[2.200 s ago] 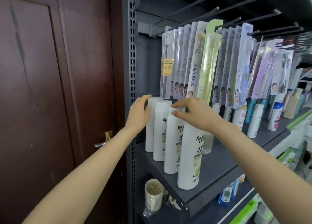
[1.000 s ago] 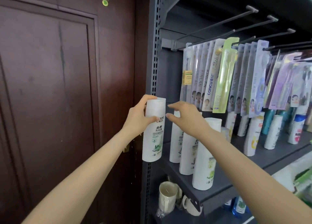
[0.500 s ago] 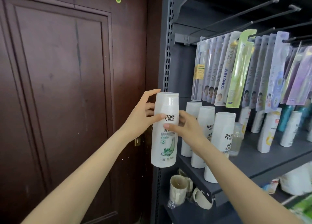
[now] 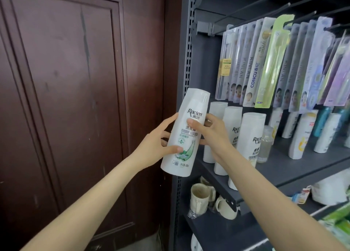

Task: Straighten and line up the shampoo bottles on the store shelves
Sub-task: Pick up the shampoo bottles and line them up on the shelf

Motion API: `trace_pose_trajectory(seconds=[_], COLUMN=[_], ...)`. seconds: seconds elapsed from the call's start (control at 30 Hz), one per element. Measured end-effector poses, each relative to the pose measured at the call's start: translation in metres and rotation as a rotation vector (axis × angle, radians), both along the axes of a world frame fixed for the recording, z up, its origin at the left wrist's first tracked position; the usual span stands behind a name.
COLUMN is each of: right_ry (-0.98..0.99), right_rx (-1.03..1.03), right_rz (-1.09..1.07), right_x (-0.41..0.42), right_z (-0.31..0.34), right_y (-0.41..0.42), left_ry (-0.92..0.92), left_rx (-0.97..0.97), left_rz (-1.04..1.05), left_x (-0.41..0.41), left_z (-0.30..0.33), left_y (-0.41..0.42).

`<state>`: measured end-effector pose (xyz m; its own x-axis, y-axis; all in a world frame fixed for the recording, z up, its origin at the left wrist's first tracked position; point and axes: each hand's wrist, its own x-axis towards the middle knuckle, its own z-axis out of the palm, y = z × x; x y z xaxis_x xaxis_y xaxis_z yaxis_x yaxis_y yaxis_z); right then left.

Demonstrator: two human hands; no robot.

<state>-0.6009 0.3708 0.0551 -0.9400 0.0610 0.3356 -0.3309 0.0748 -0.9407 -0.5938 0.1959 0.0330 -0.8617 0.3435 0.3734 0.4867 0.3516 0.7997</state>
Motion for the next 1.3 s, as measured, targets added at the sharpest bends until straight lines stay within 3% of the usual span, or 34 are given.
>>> trace_pose_trajectory(seconds=[0.23,0.43,0.57,0.63,0.73,0.83,0.97,1.07,1.3], right_ry=[-0.009,-0.021,-0.097,-0.114,-0.108,-0.071,-0.038,-0.056,-0.061], right_rx=[0.011,-0.080,0.074,0.104,-0.042,-0.139,-0.226,-0.320,-0.421], right_rz=[0.098,0.106,0.101,0.118,0.123,0.170,0.257,0.389,0.633], right_x=[0.001,-0.002,-0.003,-0.004,-0.008,-0.013,-0.019,-0.020,-0.023], right_z=[0.000,0.000,0.002,0.003,0.006,0.009,0.005,0.001,-0.008], right_y=[0.003,0.003,-0.003,-0.009,-0.013,-0.008,0.005,0.011,0.019], left_ry=[0.000,-0.019,0.137,0.289,0.504,0.575,0.286,0.155,0.338], left_rx=[0.064,-0.019,-0.082,-0.255,-0.490,-0.558,-0.287,-0.108,-0.230], left_rz=[0.031,-0.033,0.162,0.322,0.458,0.423,0.128,0.022,0.170], left_x=[0.000,0.001,0.002,0.004,0.007,0.001,-0.007,-0.005,-0.003], left_z=[-0.008,-0.016,-0.016,-0.016,-0.015,-0.009,-0.012,-0.019,-0.018], left_y=[-0.005,-0.006,-0.004,-0.002,0.003,-0.001,-0.014,-0.018,-0.020])
